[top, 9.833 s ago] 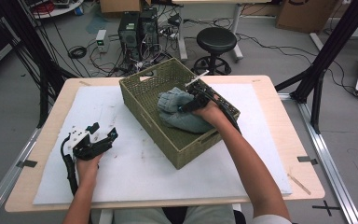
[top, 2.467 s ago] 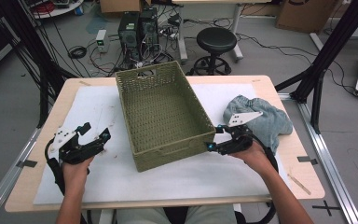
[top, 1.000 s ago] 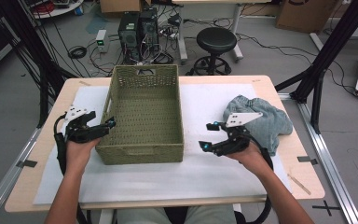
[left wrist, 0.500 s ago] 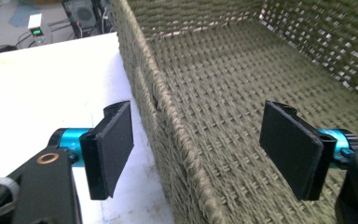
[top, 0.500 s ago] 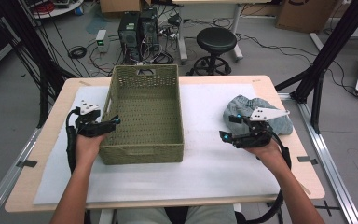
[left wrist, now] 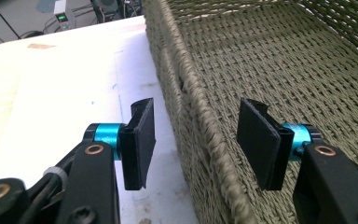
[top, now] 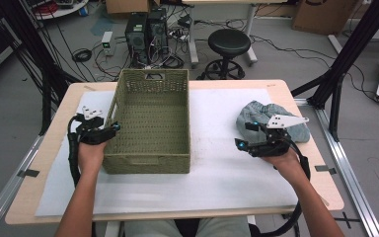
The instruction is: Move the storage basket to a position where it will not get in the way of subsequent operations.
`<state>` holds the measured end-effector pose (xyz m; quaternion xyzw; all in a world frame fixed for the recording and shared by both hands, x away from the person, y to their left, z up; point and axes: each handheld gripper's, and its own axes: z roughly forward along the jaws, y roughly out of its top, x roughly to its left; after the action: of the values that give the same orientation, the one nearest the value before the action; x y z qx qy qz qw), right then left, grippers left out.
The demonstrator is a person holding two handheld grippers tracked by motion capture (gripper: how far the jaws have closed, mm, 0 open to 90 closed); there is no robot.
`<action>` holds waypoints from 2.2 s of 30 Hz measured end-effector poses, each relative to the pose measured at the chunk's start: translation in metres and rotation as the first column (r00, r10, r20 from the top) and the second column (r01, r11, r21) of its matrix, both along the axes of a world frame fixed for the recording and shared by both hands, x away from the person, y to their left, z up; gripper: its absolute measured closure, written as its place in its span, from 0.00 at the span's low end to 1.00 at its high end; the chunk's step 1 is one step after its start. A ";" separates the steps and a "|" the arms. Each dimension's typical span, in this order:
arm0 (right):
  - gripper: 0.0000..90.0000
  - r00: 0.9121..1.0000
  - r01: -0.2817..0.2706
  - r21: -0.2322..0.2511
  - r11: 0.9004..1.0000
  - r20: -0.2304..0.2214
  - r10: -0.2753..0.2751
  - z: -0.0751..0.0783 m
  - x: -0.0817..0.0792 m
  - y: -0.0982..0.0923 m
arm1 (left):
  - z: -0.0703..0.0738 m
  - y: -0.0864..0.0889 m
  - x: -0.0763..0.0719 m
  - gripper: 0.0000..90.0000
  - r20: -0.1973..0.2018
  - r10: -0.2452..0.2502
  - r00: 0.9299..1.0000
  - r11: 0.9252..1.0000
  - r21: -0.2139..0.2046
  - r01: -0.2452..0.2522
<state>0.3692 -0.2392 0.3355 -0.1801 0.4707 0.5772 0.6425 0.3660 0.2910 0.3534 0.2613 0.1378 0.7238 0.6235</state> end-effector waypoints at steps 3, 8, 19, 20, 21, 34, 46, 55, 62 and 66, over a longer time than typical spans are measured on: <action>0.23 1.000 -0.005 0.008 1.000 -0.003 0.005 0.000 0.000 -0.002 | -0.001 0.010 0.001 0.58 -0.016 -0.012 1.000 1.000 -0.014 0.012; 0.24 1.000 -0.003 0.008 1.000 -0.008 0.003 -0.001 0.001 -0.003 | -0.004 0.024 0.000 0.69 -0.009 -0.005 1.000 0.999 -0.043 0.005; 0.24 1.000 0.005 0.006 1.000 -0.014 -0.004 0.002 0.004 0.000 | -0.014 0.046 0.001 0.69 0.006 0.022 1.000 0.998 -0.056 -0.021; 0.24 1.000 0.005 0.007 1.000 -0.015 -0.005 0.002 0.004 0.000 | -0.015 0.047 0.001 0.70 0.007 0.025 1.000 0.998 -0.059 -0.024; 0.24 1.000 0.005 0.008 1.000 -0.016 -0.005 0.002 0.004 0.000 | -0.016 0.049 0.001 0.70 0.008 0.022 1.000 0.998 -0.061 -0.022; 0.23 1.000 0.005 0.008 1.000 -0.024 -0.004 0.004 0.005 0.001 | -0.029 0.078 0.000 0.70 0.012 0.003 1.000 0.994 -0.109 -0.002; 0.23 0.999 0.006 0.007 1.000 -0.034 -0.006 0.007 0.006 0.002 | -0.039 0.103 -0.001 0.69 0.012 -0.002 1.000 0.986 -0.167 0.004; 0.24 0.999 0.009 0.009 1.000 -0.033 -0.008 0.007 0.006 0.002 | -0.044 0.118 -0.002 0.69 0.013 -0.003 1.000 0.979 -0.206 0.006; 0.24 0.999 0.009 0.010 1.000 -0.035 -0.009 0.007 0.006 0.003 | -0.045 0.135 -0.003 0.69 0.012 -0.004 1.000 0.972 -0.235 0.007; 0.24 0.999 0.010 0.010 1.000 -0.036 -0.009 0.007 0.006 0.003 | -0.046 0.142 -0.003 0.69 0.013 -0.001 1.000 0.970 -0.242 0.004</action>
<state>0.3748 -0.2366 0.3424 -0.1641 0.4800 0.5798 0.6376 0.3630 0.4330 0.3078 0.1790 0.2207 0.7025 0.6525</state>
